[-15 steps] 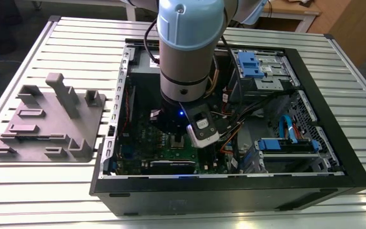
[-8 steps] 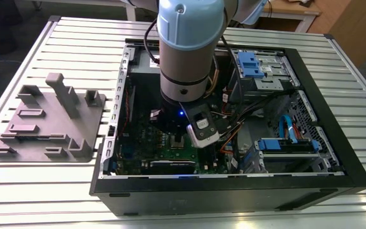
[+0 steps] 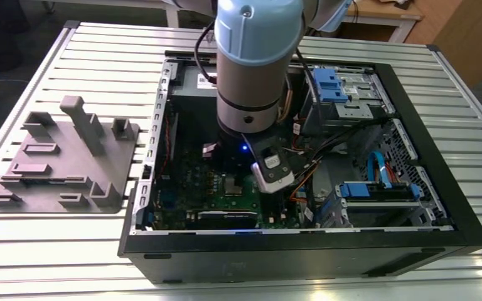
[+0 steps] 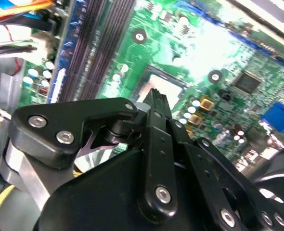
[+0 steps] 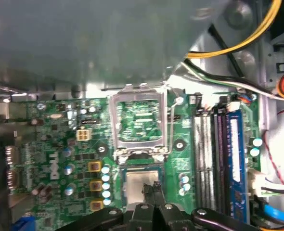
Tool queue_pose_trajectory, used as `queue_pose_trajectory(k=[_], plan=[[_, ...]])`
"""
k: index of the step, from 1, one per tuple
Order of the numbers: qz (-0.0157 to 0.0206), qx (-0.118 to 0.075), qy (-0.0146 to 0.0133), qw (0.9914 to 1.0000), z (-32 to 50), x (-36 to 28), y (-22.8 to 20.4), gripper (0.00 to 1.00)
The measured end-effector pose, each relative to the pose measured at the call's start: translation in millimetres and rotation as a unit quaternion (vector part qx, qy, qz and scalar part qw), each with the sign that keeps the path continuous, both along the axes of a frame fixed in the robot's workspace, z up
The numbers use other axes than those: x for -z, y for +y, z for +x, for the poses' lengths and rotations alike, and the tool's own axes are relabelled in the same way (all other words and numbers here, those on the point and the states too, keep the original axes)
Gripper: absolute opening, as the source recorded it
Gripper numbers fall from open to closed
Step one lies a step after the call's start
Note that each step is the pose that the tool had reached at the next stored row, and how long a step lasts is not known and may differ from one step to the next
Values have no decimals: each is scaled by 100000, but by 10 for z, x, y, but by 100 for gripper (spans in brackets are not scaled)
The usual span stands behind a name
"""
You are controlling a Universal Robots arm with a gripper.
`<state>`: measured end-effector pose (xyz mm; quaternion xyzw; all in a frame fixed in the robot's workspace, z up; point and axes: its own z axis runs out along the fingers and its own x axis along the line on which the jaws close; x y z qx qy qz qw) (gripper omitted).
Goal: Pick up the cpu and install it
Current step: 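Close the cpu cover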
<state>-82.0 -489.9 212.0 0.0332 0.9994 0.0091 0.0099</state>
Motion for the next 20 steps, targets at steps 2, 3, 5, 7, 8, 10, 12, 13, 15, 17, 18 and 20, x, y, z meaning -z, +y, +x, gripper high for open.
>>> queue_pose_trajectory(k=[2, 3, 5, 7, 8, 10, 12, 13, 15, 17, 18, 20], plan=[[4, -7, -1, 100000, 64, 6, 1, 10], [9, -9, -6, 100000, 96, 11, 2, 10], [8, -3, -1, 100000, 167, 22, 3, 10], [-13, -10, 8, 100000, 217, 32, 13, 10], [-4, -19, 4, 100000, 236, 39, 21, 10], [1, -79, 1, 100000, 263, 53, 43, 10], [1, -228, -21, 100000, 265, 64, 68, 10], [3, -388, -42, 99999, 265, 67, 75, 10], [10, -1121, -57, 99994, 266, 73, 82, 10], [-10, -2275, -48, 99974, 265, 75, 83, 10], [-8, -2973, -47, 99956, 264, 77, 83, 10], [-4, -4191, -51, 99912, 264, 79, 84, 10]])
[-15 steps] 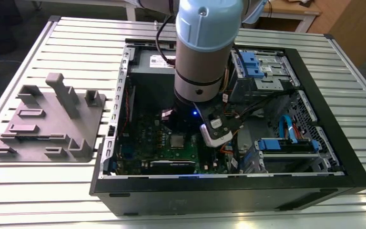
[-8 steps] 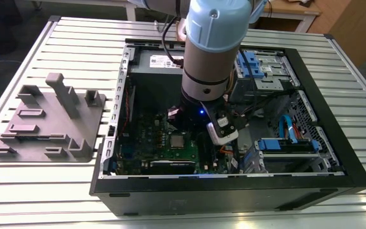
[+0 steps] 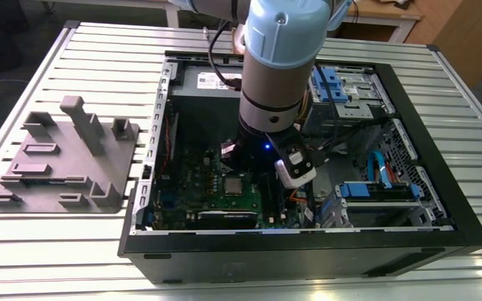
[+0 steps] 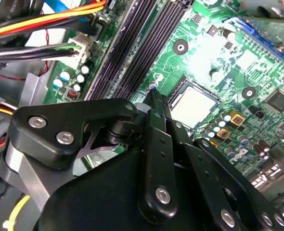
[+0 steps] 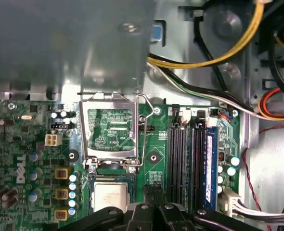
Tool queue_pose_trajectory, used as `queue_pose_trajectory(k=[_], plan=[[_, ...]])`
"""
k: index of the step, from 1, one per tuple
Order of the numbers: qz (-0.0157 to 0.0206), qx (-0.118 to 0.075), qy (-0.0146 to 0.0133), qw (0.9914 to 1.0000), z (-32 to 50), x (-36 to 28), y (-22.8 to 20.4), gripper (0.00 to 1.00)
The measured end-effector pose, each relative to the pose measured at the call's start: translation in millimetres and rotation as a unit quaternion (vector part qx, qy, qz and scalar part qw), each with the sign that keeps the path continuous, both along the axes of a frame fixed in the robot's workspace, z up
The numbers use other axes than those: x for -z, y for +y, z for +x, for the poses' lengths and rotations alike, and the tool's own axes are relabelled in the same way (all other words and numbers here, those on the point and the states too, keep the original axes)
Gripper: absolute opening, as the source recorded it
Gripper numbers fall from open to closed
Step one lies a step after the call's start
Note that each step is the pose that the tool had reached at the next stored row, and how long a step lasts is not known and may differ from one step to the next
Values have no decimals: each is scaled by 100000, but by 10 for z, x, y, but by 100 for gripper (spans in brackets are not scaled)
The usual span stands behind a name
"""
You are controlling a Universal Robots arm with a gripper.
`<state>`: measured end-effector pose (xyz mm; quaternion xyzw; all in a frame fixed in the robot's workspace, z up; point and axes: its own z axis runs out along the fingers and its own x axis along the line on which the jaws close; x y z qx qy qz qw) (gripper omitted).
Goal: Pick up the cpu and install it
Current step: 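Close the cpu cover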
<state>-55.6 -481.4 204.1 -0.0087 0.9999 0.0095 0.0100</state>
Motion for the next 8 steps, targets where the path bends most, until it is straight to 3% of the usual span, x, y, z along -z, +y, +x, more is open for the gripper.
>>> queue_pose_trajectory(k=[8], plan=[[170, -167, -26, 100000, 0, 9, 14, 10]])
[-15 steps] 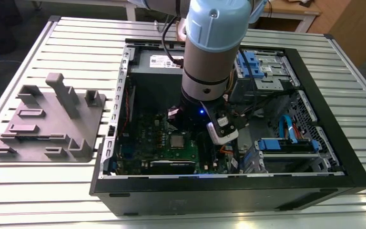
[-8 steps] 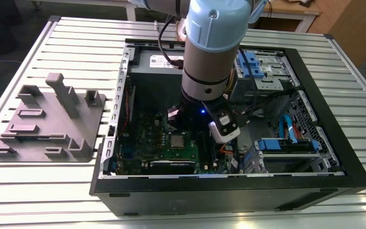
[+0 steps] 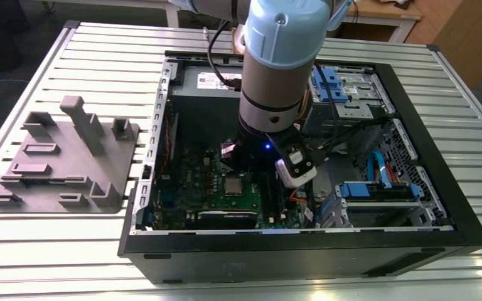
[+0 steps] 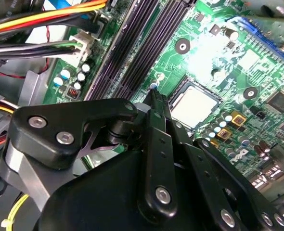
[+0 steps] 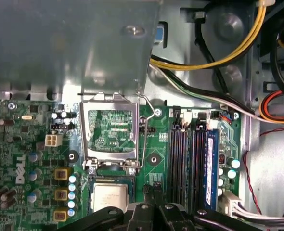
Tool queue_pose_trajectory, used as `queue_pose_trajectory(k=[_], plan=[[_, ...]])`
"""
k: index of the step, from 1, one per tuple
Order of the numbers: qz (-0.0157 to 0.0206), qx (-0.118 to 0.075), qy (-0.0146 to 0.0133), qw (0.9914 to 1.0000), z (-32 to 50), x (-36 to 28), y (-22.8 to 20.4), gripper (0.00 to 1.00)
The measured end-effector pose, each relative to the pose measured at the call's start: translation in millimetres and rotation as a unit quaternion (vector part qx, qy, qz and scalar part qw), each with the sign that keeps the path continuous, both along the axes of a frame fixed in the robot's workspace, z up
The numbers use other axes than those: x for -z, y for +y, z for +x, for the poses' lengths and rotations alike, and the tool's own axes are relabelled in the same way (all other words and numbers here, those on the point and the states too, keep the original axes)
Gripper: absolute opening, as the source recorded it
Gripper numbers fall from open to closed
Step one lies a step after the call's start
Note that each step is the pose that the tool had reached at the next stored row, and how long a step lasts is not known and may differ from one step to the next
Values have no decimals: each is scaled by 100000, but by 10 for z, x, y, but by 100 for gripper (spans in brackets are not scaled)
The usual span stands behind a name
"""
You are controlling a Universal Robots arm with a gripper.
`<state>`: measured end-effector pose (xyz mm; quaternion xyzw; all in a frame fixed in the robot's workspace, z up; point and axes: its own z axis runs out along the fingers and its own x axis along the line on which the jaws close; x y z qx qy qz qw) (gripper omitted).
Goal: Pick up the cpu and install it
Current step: 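Close the cpu cover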
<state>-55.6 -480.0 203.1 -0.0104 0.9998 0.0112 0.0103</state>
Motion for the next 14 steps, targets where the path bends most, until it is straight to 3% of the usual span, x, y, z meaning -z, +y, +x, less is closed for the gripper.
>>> queue_pose_trajectory(k=[3, 9, 14], plan=[[282, 4, -23, 100000, 0, 9, 30, 10], [508, -1, -26, 99999, 0, 24, 120, 10], [578, -4, -24, 99998, 0, 37, 220, 10]])
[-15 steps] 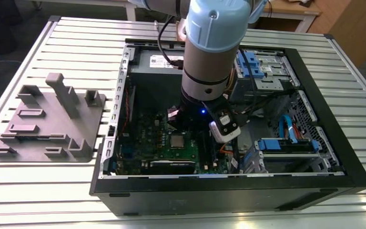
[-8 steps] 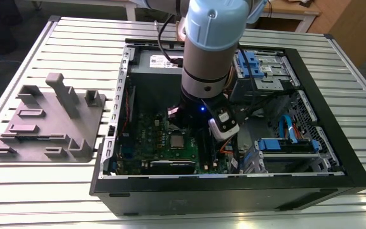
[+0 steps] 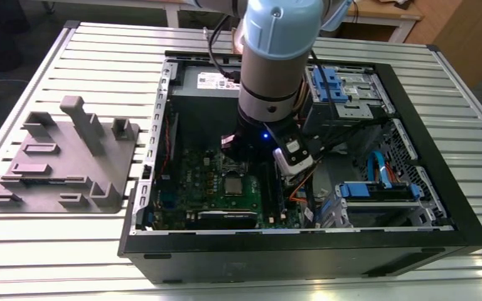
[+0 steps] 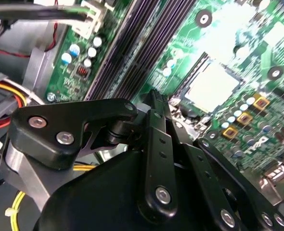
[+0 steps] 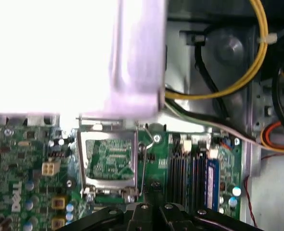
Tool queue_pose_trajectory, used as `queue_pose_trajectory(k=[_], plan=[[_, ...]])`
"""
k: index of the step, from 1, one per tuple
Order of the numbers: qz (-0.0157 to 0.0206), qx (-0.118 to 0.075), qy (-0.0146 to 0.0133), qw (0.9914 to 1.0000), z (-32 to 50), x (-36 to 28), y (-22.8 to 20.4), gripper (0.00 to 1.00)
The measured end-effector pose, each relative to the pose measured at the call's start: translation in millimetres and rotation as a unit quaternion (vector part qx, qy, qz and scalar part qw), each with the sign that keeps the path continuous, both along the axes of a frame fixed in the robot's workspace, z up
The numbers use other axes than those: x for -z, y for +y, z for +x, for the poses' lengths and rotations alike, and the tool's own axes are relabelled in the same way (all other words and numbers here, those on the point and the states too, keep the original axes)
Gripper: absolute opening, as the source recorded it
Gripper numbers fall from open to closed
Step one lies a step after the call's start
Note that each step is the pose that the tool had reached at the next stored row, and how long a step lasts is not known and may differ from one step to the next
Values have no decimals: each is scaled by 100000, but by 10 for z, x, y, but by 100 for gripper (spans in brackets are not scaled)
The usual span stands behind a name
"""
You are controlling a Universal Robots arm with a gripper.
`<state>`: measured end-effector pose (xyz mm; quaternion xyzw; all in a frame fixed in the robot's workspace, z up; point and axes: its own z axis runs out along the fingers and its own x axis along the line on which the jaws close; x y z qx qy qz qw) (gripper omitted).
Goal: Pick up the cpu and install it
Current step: 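Close the cpu cover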
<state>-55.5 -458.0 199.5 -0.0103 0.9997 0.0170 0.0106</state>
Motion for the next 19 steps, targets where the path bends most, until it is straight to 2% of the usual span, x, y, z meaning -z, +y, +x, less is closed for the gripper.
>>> queue_pose_trajectory(k=[5, 9, 12, 16, 19], plan=[[14, 2, -1, 100000, 1, 3, 54, 10], [8, -329, -2, 99999, 18, 11, 63, 10], [1, -1813, 6, 99984, 19, 15, 62, 10], [14, -4486, -5, 99899, 29, 24, 63, 10], [25, -4696, -1, 99890, 57, 27, 71, 10]])
